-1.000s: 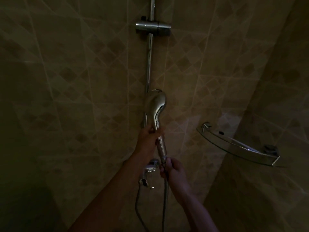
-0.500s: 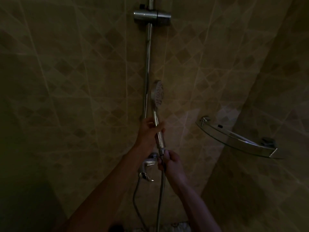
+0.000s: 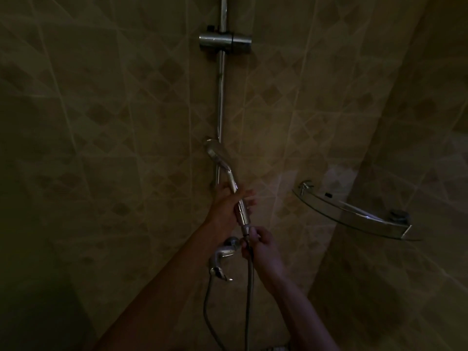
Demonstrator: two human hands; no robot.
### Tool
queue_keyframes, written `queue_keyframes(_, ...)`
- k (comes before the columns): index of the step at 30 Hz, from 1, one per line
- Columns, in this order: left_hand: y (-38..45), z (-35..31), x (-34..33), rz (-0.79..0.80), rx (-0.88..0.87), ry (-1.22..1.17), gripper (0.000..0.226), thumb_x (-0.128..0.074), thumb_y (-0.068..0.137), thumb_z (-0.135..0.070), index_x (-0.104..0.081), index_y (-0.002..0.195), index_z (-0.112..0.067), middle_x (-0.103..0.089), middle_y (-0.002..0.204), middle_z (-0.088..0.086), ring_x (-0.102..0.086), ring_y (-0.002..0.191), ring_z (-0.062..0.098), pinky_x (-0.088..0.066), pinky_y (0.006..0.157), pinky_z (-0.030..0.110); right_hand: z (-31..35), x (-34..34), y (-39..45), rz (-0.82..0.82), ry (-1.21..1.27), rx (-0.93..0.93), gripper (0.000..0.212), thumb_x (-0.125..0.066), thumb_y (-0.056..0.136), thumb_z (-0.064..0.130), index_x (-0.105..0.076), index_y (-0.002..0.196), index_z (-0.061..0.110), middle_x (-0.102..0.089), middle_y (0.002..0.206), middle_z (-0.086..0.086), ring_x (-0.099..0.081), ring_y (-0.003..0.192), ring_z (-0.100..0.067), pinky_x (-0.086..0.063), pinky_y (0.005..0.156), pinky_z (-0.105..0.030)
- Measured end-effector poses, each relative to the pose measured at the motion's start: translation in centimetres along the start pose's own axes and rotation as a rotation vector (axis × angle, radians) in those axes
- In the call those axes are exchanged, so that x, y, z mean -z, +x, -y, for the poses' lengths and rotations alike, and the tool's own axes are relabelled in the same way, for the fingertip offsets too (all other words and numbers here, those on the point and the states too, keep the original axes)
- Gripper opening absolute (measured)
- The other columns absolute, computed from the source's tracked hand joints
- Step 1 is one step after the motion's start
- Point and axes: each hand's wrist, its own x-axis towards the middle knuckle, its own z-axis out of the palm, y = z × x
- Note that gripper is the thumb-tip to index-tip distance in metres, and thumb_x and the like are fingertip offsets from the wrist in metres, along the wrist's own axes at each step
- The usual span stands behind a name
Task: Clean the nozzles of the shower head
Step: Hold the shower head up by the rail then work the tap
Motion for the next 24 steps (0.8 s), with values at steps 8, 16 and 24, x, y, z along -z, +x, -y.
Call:
queue_keyframes(8, -0.5, 0.8, 0.0, -0.047, -0.018, 0.013, 0.005, -0.051, 0.096, -0.007, -0.056, 0.095, -0.006, -0.064, 0.089, 0.013, -0.064, 0.067, 0.019, -0.053, 0.065, 0.031, 0.1, 0.6, -1.1, 0.0, -0.021, 0.001, 0.028, -0.04, 0.101, 0.02, -0.058, 0.08, 0.013, -0.053, 0.057, 0.005, -0.044, 0.051, -0.006, -0.035, 0.05, -0.022)
queue_keyframes(16, -1.1, 0.9, 0.4, -0.017, -0.015, 0.015, 0.022, -0.049, 0.098, -0.017, -0.065, 0.085, -0.01, -0.068, 0.071, -0.001, -0.063, 0.068, 0.011, -0.05, 0.065, 0.025, 1.0, 0.8, -2.9, -0.002, 0.007, -0.003, 0.031, -0.033, 0.103, 0.017, -0.058, 0.085, 0.009, -0.051, 0.062, 0.0, -0.045, 0.057, -0.008, -0.036, 0.054, -0.023)
queue_keyframes(24, -1.1, 0.9, -0.4, 0.014, -0.073, 0.205, 0.01, -0.073, 0.08, -0.004, -0.071, 0.087, -0.011, -0.07, 0.072, -0.002, -0.065, 0.073, 0.013, -0.053, 0.072, 0.027, 1.7, 0.4, -3.8, -0.035, -0.006, 0.03, 0.024, -0.037, 0.102, 0.016, -0.056, 0.091, 0.007, -0.05, 0.063, -0.002, -0.044, 0.057, -0.009, -0.036, 0.054, -0.025)
